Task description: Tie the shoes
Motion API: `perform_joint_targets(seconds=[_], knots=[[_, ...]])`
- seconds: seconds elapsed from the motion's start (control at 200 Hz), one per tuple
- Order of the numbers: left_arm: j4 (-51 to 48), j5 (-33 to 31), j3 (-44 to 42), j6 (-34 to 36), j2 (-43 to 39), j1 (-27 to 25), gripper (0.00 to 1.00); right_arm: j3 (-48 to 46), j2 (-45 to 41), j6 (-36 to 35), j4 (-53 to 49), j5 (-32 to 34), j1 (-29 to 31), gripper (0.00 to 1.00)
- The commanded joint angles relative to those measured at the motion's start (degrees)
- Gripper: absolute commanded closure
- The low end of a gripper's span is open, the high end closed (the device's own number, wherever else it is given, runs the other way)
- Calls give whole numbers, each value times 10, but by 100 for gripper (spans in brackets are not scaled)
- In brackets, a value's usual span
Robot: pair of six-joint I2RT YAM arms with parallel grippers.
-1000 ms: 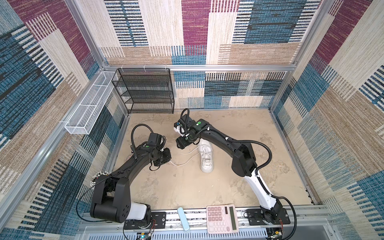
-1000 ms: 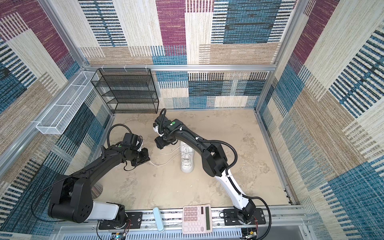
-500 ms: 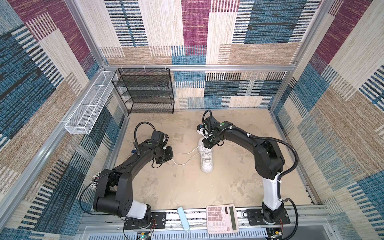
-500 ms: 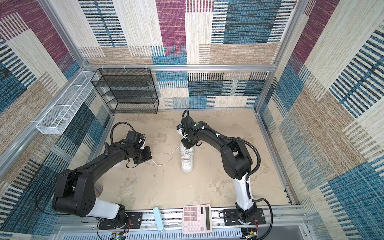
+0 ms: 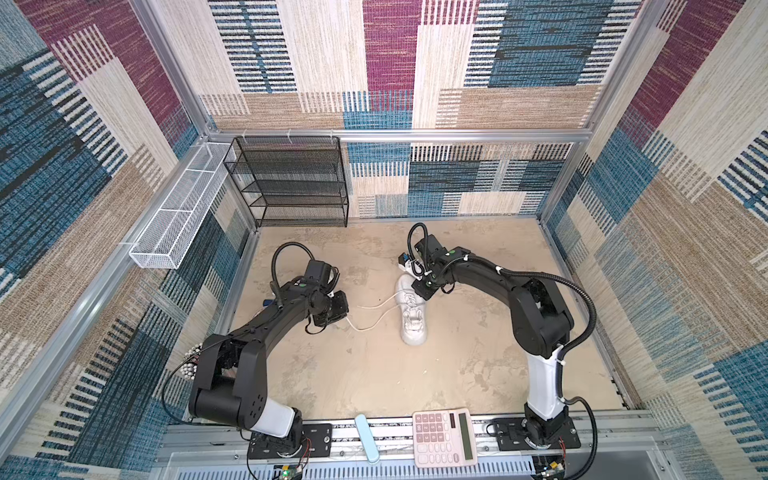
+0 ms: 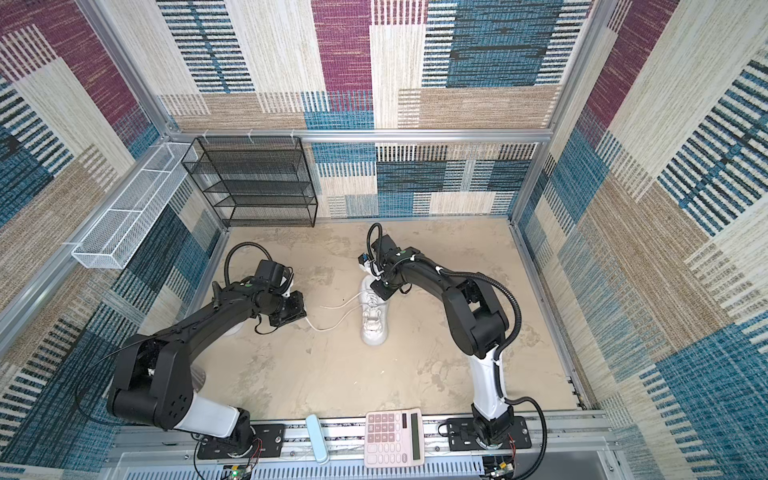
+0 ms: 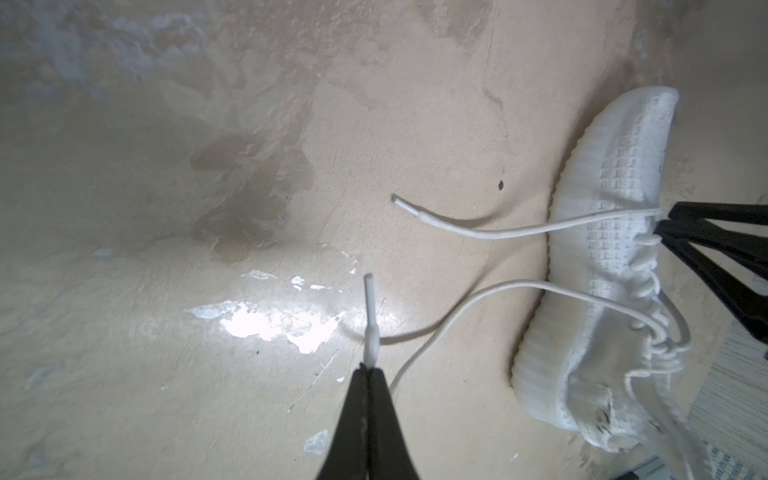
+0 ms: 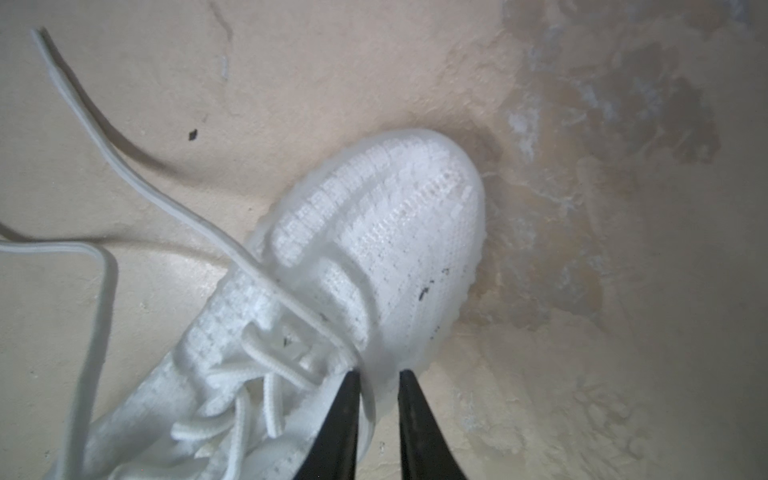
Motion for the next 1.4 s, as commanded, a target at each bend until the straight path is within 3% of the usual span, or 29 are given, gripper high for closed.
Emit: perform_joint_targets(seconds=[0.0, 0.265, 0.446, 0.952, 1.202, 1.392], knots=[[-4, -6, 6, -4, 4, 0, 100, 4, 5, -7, -2, -15, 0, 79], [-4, -7, 7, -3, 8, -1, 100, 0, 3, -5, -14, -41, 0, 85], [-4, -8, 7, -3, 8, -2, 100, 3, -2, -2, -24, -42, 1, 100], [-4, -11, 7, -4, 4, -6, 100, -17, -54, 1, -54, -133, 4, 100], [-4, -14, 2, -4, -2, -6, 100, -15, -30, 0, -89, -101, 9, 100], [-4, -16, -3, -4, -1, -7, 100, -2, -33, 8, -89, -88, 9, 85]])
